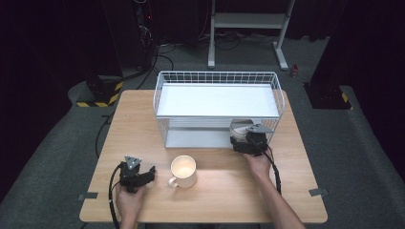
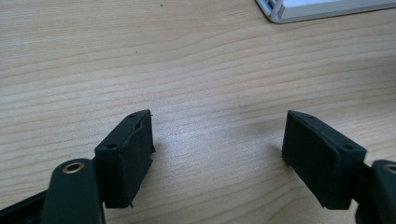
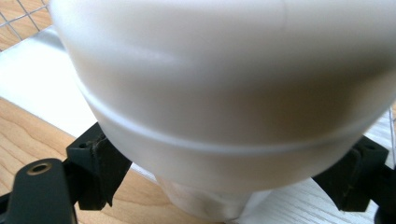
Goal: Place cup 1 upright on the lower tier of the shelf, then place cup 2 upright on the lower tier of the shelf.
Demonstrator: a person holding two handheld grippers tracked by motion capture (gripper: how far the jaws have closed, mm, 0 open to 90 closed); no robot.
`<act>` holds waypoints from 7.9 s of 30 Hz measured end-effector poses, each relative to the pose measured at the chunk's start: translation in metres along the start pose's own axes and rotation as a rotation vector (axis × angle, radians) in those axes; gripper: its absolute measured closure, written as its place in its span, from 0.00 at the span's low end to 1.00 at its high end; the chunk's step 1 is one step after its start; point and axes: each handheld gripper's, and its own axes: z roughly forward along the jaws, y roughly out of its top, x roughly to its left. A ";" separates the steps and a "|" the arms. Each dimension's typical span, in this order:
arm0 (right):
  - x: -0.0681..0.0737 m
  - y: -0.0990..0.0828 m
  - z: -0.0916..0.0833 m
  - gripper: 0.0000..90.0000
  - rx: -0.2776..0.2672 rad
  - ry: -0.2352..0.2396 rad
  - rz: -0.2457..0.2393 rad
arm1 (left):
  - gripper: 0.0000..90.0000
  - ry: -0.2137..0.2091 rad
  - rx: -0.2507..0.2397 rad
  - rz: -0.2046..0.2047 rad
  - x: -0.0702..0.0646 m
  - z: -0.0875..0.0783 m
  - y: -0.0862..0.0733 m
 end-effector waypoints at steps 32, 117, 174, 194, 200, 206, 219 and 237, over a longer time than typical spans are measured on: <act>0.000 -0.023 -0.004 0.33 0.024 -0.055 0.036 | 0.27 0.000 0.001 0.002 0.000 0.000 0.000; -0.018 -0.026 -0.051 0.43 -0.040 -0.003 0.065 | 0.27 0.001 0.002 0.003 0.000 0.000 0.000; -0.021 -0.054 -0.097 0.41 -0.065 0.076 0.068 | 0.27 0.004 0.002 0.002 0.001 0.000 0.000; -0.014 -0.072 -0.101 0.41 -0.038 0.071 0.039 | 0.27 0.003 0.003 0.003 0.000 0.000 0.000; -0.012 -0.081 -0.101 0.40 -0.012 0.040 0.001 | 0.27 0.003 0.004 0.003 0.001 0.000 0.000; -0.013 -0.091 -0.100 0.40 0.017 0.023 0.008 | 0.27 0.005 0.001 -0.002 0.000 0.000 0.000; -0.016 -0.101 -0.093 0.37 0.093 -0.015 -0.029 | 0.27 0.007 0.001 -0.002 -0.001 -0.001 -0.001; -0.021 -0.098 -0.084 0.27 0.185 -0.026 -0.040 | 0.15 -0.014 0.021 0.020 -0.003 0.006 0.005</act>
